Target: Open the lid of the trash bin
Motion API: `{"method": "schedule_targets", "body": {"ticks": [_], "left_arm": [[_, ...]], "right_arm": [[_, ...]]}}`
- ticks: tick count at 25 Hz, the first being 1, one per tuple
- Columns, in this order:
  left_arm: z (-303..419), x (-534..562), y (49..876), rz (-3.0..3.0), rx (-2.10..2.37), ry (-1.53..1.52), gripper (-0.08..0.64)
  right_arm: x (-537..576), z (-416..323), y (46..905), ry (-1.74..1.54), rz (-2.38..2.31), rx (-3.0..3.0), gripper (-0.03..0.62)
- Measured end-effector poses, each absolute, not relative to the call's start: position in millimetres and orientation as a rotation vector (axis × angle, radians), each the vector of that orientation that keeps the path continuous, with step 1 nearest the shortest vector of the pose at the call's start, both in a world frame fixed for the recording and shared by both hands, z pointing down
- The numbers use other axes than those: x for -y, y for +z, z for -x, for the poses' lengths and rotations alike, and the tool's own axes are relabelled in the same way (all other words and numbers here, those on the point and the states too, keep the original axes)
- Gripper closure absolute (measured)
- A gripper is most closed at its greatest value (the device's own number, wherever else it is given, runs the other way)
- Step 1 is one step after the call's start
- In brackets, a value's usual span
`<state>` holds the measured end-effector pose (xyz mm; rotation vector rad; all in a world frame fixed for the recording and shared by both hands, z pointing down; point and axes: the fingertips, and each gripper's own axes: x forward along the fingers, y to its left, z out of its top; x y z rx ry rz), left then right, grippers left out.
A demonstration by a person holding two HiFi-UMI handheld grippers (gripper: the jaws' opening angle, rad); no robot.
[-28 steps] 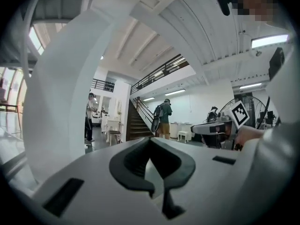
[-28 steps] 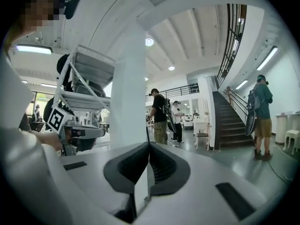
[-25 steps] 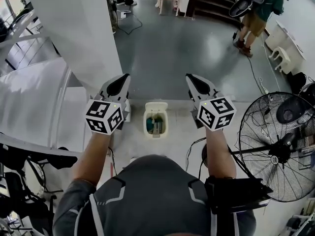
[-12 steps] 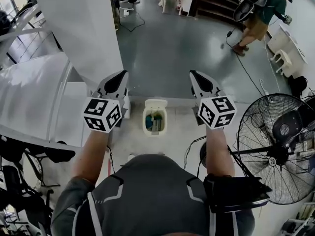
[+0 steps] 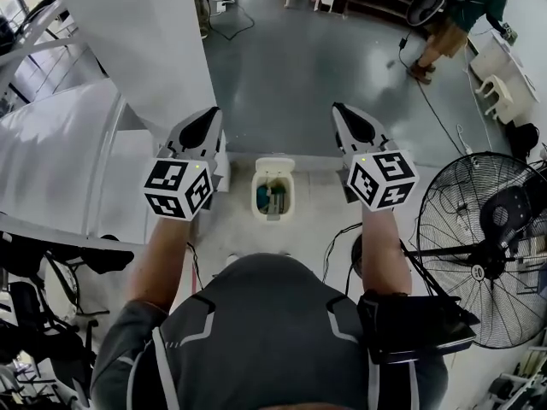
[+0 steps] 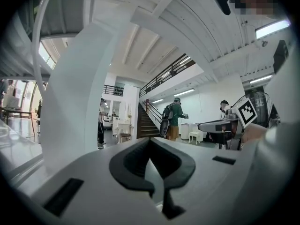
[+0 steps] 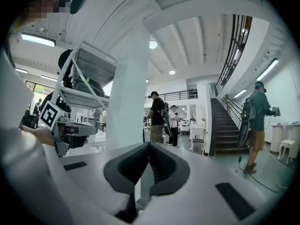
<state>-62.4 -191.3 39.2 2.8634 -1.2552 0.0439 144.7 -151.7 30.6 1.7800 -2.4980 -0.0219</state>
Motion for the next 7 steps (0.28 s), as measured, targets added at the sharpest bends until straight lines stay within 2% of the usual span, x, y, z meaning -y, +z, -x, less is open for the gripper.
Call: {"method": "schedule_targets", "body": {"ticks": [7], "left_arm": [[60.0,193.6,34.0,-2.863,1.256,0.035,0.551]], "right_arm": [[154.5,-144.6,29.3,-0.021,-1.778,2.501,0.566]]}}
